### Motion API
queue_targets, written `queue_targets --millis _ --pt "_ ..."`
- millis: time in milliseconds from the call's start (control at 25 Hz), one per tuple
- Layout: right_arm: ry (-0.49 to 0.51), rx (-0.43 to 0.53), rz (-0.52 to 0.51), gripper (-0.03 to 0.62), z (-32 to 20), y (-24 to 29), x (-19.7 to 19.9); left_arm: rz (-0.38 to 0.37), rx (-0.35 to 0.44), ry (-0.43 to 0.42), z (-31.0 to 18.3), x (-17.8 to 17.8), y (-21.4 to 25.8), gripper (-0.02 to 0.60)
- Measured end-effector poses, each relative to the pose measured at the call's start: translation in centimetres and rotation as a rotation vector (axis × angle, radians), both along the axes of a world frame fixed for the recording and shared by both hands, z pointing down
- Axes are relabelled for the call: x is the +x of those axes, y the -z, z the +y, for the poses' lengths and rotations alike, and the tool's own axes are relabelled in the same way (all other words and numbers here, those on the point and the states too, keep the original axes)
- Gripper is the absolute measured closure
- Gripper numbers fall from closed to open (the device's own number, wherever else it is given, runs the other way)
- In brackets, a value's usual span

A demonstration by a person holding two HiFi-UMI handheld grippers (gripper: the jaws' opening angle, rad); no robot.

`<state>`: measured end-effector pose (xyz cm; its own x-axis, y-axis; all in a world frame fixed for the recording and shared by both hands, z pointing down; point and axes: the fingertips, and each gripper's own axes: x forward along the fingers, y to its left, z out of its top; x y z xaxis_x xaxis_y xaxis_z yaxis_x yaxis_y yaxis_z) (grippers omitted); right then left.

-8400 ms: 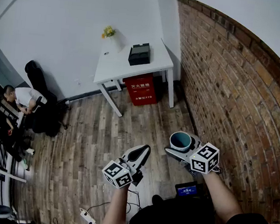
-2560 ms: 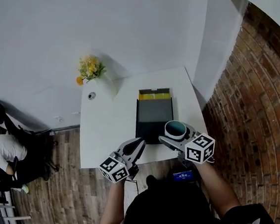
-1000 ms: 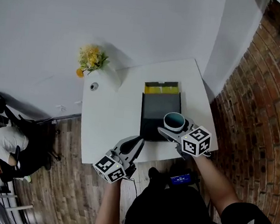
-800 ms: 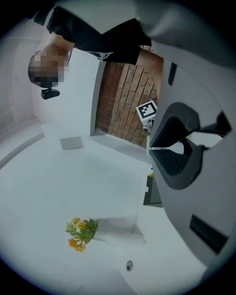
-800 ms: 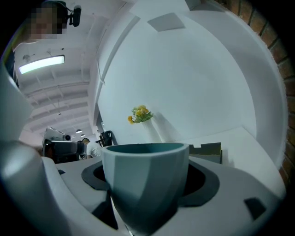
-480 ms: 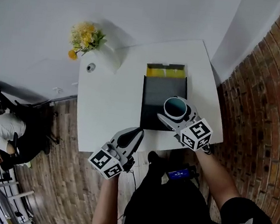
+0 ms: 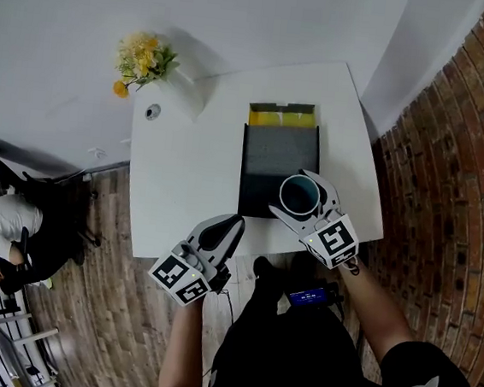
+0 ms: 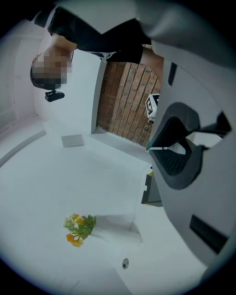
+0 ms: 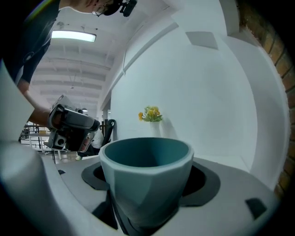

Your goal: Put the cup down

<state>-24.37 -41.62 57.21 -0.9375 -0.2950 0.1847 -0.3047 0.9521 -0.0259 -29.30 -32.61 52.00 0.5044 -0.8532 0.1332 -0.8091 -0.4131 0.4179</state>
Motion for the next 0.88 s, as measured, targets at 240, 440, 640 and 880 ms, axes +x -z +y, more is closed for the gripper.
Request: queue_targets --millis 240,440,640,880 --pt "-0.004 0.042 0.049 0.2 0.4 -0.7 0.2 -0.004 0.009 -0.007 0.4 0.4 0.4 0.571" --pt "-0.01 0.007 0.061 0.144 0.3 -0.7 0.5 -0.006 0.01 -0.003 0.9 0.3 0.5 0.571" --pt "-0.015 -0.03 0.113 0.129 0.8 -1.3 1.6 -0.007 0.011 -0.004 1.4 0.4 0.4 0.571" --pt "-0.029 -0.038 0.181 0.131 1.9 -1.9 4.5 -0.007 0.025 -0.009 1.3 0.2 0.8 0.571"
